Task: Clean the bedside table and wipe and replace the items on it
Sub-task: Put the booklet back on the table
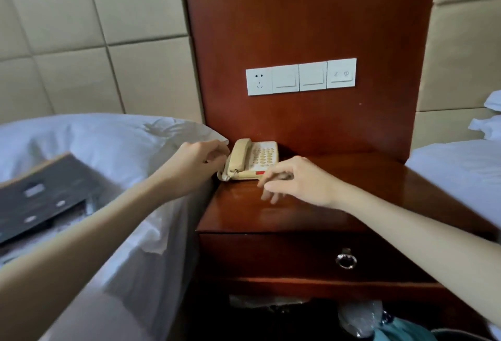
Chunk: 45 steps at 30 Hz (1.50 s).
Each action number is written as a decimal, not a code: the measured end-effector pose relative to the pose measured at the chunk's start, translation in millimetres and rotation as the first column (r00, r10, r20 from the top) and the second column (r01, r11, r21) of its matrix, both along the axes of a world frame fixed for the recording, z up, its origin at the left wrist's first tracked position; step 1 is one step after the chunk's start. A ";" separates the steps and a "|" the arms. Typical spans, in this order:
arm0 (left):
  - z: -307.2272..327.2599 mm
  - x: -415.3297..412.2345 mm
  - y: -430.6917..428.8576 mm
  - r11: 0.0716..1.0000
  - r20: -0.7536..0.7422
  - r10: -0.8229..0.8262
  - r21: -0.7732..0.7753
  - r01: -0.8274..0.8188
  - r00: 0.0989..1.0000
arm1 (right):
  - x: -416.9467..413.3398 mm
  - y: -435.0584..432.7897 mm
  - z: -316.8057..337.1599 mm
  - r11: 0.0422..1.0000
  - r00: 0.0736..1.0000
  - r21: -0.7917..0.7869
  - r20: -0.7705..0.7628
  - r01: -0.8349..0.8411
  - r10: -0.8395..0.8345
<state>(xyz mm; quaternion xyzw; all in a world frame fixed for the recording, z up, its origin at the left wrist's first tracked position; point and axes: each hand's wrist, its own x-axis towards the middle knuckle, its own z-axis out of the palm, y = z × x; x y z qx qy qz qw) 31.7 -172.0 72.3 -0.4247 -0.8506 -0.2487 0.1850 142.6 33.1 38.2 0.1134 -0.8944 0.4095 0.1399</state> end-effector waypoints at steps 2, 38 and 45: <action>6.9 -8.1 -20.1 1.000 -0.020 0.020 0.004 -0.019 1.000 | -14.4 -12.7 12.1 0.998 0.999 -0.054 -0.021 -0.038 0.037; -39.0 -103.1 -309.2 0.574 0.008 0.798 -0.315 -0.756 0.603 | -205.1 -284.4 15.4 0.989 0.999 -0.140 0.005 -0.052 0.054; -29.3 -101.4 -288.0 0.624 0.017 0.762 -0.287 -0.727 0.647 | -202.1 -285.8 19.5 0.909 1.000 -0.416 -0.022 -0.026 0.018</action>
